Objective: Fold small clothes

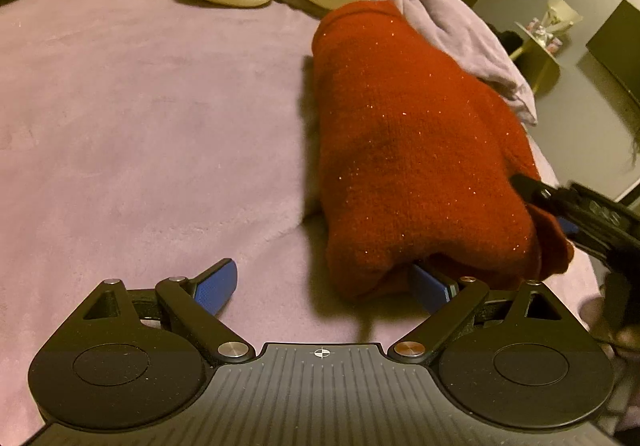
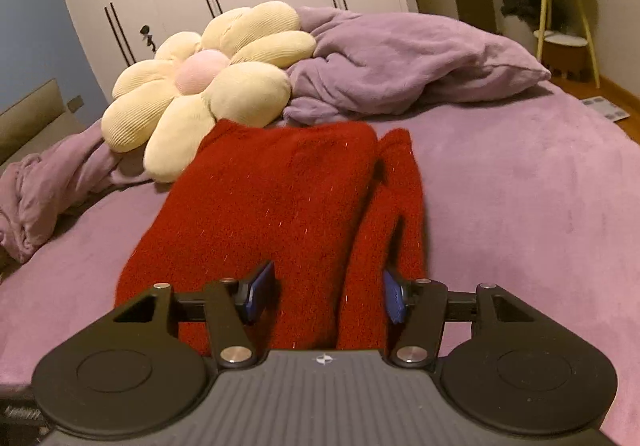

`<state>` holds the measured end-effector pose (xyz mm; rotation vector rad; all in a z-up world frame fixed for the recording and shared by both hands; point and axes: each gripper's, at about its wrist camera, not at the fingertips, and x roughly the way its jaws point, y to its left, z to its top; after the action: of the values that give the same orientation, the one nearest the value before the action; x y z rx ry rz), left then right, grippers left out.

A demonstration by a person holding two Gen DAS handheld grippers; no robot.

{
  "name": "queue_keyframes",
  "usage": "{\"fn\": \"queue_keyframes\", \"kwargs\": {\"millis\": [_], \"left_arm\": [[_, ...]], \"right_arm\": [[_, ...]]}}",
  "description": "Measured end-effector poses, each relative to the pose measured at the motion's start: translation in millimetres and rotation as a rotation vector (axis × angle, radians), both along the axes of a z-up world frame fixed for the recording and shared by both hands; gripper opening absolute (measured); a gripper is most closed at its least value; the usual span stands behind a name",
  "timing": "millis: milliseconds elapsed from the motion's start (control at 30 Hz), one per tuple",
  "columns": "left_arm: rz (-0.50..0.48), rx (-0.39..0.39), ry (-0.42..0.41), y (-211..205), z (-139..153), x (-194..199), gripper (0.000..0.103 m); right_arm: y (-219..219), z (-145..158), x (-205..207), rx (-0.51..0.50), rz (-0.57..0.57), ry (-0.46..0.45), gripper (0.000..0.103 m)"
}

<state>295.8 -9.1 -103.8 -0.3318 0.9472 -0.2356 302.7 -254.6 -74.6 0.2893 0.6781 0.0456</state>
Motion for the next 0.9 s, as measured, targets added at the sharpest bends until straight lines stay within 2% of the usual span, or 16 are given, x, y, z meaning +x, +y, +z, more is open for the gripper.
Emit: {"fn": "queue_keyframes", "kwargs": {"millis": [67, 200, 367, 400, 433, 467, 500, 600, 733, 833, 900], "left_arm": [[-0.003, 0.004, 0.001, -2.7, 0.0, 0.8, 0.096], [0.000, 0.006, 0.006, -5.2, 0.8, 2.0, 0.096], [0.011, 0.002, -0.004, -9.5, 6.9, 1.8, 0.096], [0.013, 0.009, -0.005, -10.2, 7.6, 2.1, 0.096], [0.015, 0.014, -0.006, -10.7, 7.8, 2.8, 0.096], [0.019, 0.017, -0.004, -11.2, 8.1, 2.9, 0.096], [0.022, 0.019, -0.001, -11.0, 8.1, 3.6, 0.096], [0.030, 0.022, -0.001, -9.8, 9.3, 6.6, 0.096], [0.000, 0.002, 0.002, -11.6, 9.1, 8.8, 0.097], [-0.005, 0.054, -0.001, -16.6, 6.6, 7.9, 0.097], [-0.013, 0.062, 0.010, -15.8, 4.0, 8.3, 0.097]], "right_arm": [[-0.1, -2.9, -12.9, 0.020, -0.002, -0.003, 0.060], [-5.4, -8.4, -30.7, 0.121, 0.020, 0.015, 0.062], [-11.9, -15.3, -21.7, 0.281, 0.024, 0.044, 0.062], [-11.5, -16.0, -19.7, 0.301, 0.025, 0.048, 0.061], [-10.0, -16.0, -18.9, 0.304, 0.020, 0.049, 0.055], [-7.9, -14.7, -17.9, 0.297, 0.015, 0.047, 0.039], [-5.7, -13.3, -17.1, 0.281, 0.009, 0.041, 0.032], [-3.7, -1.5, -22.2, 0.236, 0.015, -0.021, 0.027], [-4.0, 17.4, -31.9, 0.110, -0.032, -0.116, 0.025], [-1.9, 11.2, -27.7, -0.007, -0.082, -0.101, 0.025], [0.0, -3.1, -20.7, -0.086, -0.094, -0.059, 0.025]]}}
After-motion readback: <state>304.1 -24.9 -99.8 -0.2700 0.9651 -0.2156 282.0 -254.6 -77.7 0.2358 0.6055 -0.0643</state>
